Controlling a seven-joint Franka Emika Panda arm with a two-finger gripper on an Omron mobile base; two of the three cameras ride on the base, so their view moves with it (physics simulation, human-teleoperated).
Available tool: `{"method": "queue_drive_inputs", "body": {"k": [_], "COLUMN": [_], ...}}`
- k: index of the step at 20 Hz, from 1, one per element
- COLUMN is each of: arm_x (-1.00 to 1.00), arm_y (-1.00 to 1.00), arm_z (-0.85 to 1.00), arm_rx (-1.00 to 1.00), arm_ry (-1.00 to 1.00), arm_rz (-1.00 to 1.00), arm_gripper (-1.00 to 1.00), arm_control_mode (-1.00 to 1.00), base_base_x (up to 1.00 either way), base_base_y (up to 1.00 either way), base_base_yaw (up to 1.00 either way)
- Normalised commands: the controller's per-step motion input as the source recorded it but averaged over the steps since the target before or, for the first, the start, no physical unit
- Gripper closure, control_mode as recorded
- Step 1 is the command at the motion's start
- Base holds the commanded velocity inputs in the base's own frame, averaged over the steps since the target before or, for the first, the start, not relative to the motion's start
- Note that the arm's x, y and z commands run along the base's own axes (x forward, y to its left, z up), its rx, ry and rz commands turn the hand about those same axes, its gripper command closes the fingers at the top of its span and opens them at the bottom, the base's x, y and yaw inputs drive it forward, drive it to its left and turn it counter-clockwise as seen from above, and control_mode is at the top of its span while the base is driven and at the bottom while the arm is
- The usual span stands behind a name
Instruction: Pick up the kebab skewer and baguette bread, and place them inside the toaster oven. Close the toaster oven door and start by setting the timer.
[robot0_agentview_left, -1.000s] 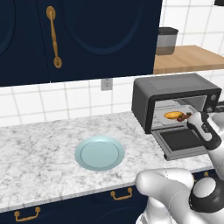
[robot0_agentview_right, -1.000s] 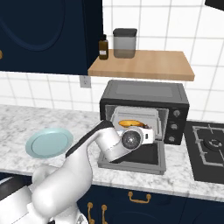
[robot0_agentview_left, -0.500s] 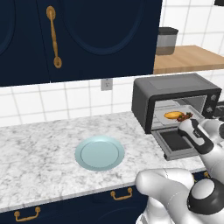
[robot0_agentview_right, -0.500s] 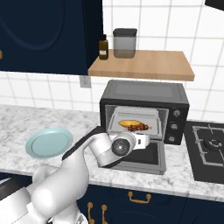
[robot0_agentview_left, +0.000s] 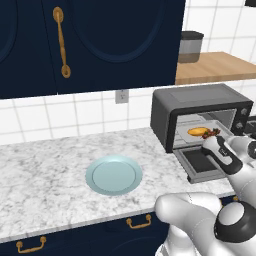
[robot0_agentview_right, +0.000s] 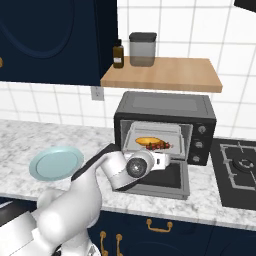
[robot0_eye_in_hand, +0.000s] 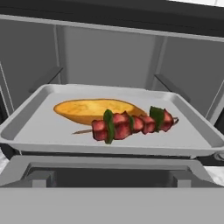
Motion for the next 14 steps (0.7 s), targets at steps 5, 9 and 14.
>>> {"method": "queue_drive_inputs", "body": {"k": [5,9,14], "arm_x": [0.33,0.06,0.01], "arm_y": [0.00,-0.13,-0.16], "arm_z": [0.01,-0.06,-0.08], "arm_rx": [0.02,0.11,0.10], "arm_ry": [0.00,0.00,-0.01], "arm_rz": [0.00,0.00,0.00], "arm_gripper": [-1.00,-1.00,-1.00], "arm_control_mode": [-1.00,-1.00,-1.00], "base_base_x": [0.00,0.00,0.00], "base_base_y": [0.00,0.00,0.00], "base_base_yaw": [0.00,0.00,0.00]}}
